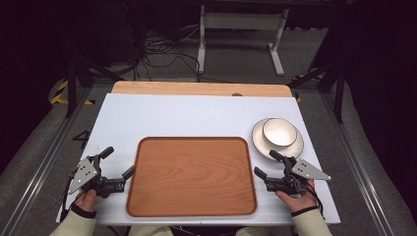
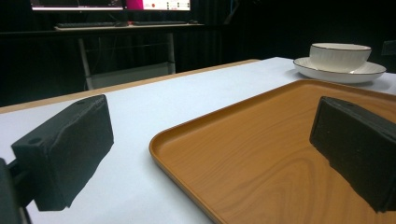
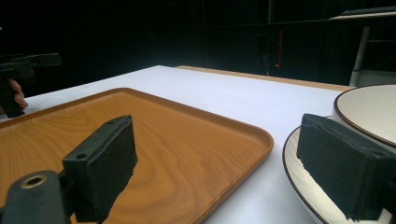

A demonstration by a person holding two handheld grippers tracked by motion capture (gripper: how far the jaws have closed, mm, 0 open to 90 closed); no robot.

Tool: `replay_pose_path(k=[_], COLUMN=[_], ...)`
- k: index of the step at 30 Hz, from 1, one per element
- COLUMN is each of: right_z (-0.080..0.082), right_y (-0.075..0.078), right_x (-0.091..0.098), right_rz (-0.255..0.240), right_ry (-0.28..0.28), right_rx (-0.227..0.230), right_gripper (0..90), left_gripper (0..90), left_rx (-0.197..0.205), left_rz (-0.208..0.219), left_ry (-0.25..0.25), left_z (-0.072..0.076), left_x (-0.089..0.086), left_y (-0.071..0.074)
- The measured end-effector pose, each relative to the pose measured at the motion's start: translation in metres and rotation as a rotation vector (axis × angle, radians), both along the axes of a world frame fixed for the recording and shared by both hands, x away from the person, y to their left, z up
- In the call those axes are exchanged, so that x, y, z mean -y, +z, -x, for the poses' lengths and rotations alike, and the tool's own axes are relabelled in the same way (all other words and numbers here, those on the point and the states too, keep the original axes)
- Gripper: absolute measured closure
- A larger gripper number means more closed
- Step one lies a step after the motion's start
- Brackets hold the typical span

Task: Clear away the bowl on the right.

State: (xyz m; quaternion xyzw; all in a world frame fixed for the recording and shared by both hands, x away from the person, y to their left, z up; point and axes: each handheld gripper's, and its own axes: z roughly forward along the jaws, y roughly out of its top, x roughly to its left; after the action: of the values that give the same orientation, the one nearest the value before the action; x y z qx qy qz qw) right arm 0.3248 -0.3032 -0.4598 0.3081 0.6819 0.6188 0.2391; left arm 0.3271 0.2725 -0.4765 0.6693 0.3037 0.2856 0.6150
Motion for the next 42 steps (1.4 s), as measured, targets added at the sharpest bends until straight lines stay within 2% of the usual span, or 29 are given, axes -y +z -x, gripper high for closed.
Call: replay_pose_path(k=[9,17,25,32,35,42], right_z=[0.000,0.001,0.000,-0.002,-0.003,-0.004], right_y=[0.000,0.000,0.001,0.009,0.014,0.030], right_x=[0.001,0.001,0.003,0.006,0.005,0.001], right_rz=[-0.006,-0.005,-0.010,-0.026,-0.015,0.006], right_ry=[0.022,0.020,0.004,-0.018,-0.014,-0.005], right_rx=[0.007,0.011,0.004,0.012,0.007,0.042], right_gripper=[15.5,15.7,20.0,18.9,18.4,18.4], left_gripper=[0.2,0.2,0.2,0.2,0.2,0.2], left_rx=[-0.004,-0.004,-0.003,-0.003,-0.003,0.000], left_rz=[0.005,0.004,0.005,0.004,0.005,0.003], left_ry=[0.001,0.001,0.001,0.001,0.001,0.001], left_z=[-0.001,-0.001,-0.001,0.000,-0.001,-0.001], left_x=[0.000,0.000,0.000,0.000,0.000,0.000], left_y=[0.000,0.000,0.000,0.000,0.000,0.000])
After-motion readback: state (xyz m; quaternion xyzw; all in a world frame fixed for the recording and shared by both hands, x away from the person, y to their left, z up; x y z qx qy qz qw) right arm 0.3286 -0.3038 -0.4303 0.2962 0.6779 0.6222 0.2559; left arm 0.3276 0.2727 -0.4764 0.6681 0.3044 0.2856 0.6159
